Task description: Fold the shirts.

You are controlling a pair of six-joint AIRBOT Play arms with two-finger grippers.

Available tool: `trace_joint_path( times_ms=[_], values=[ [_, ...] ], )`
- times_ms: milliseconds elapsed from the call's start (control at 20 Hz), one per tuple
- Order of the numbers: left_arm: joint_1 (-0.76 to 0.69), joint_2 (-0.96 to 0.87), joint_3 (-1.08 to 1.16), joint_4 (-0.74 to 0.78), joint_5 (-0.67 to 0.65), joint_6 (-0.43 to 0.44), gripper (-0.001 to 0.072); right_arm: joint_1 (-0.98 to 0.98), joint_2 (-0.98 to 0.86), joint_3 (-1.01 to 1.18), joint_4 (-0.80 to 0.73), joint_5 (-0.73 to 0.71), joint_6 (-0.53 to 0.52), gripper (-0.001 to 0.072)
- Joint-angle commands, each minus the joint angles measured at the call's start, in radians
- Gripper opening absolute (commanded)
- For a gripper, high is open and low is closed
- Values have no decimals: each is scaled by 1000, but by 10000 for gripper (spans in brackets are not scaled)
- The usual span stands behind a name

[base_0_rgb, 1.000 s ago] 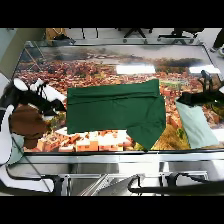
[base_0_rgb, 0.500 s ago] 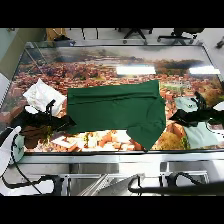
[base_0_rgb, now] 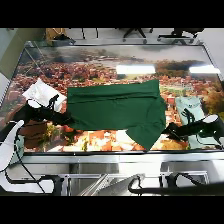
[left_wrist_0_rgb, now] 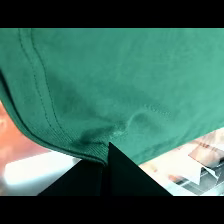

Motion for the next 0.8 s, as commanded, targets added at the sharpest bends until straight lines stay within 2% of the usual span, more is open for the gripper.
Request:
trace_joint_path(
  times_ms=[0,150,250,300,350,400,500,650,750],
  values=[
    [-1,-1,14,-10,-23,4,18,1,-65,-53,160,-91,-161,461],
    [-1,-1,14,-10,-29,4,18,1,-154,-48,354,-111,-364,451],
    [-1,-1,14,-11,-29,-10,17,0,-192,-28,417,-95,-440,191],
    [0,-1,14,-10,-33,-16,17,-1,-195,-12,416,-76,-439,110],
    [0,0,14,-9,-49,-18,16,-4,-188,3,414,-47,-435,76],
    [0,5,14,0,-63,-29,16,-6,-169,13,394,-29,-414,13],
    [-1,25,8,43,-87,-60,15,-12,-104,13,278,-28,-302,15],
    [-1,96,-50,156,-123,-127,14,-11,26,11,-32,10,-25,14],
    [0,158,-117,220,-159,-158,14,-8,122,6,-187,65,117,15]
  ],
)
